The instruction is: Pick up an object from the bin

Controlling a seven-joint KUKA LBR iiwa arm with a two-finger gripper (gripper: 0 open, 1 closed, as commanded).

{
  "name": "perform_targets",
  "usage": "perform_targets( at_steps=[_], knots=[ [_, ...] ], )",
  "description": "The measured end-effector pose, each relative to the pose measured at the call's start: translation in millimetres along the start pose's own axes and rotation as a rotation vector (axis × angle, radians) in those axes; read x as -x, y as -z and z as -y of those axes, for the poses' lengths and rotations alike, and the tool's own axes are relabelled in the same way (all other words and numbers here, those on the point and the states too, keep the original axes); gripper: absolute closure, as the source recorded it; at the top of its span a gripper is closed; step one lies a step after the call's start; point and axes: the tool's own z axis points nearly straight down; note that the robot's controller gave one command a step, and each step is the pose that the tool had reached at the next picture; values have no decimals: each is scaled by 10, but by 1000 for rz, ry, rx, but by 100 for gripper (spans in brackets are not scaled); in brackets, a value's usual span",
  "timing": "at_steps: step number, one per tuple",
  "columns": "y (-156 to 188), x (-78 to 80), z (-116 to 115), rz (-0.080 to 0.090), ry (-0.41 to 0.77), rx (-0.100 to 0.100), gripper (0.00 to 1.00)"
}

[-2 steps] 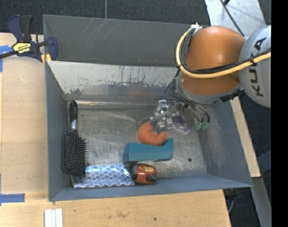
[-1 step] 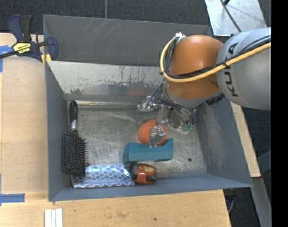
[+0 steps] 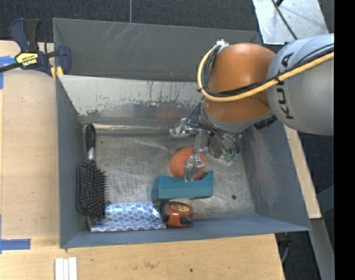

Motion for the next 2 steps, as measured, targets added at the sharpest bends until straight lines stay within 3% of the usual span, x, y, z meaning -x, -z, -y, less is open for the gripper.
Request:
perform_targets(
  at_steps=[1, 2],
  knots=[
    [-894, 497, 468, -2, -277, 5, 100],
    [-900, 526, 492, 18, -279, 1, 0]
  ],
)
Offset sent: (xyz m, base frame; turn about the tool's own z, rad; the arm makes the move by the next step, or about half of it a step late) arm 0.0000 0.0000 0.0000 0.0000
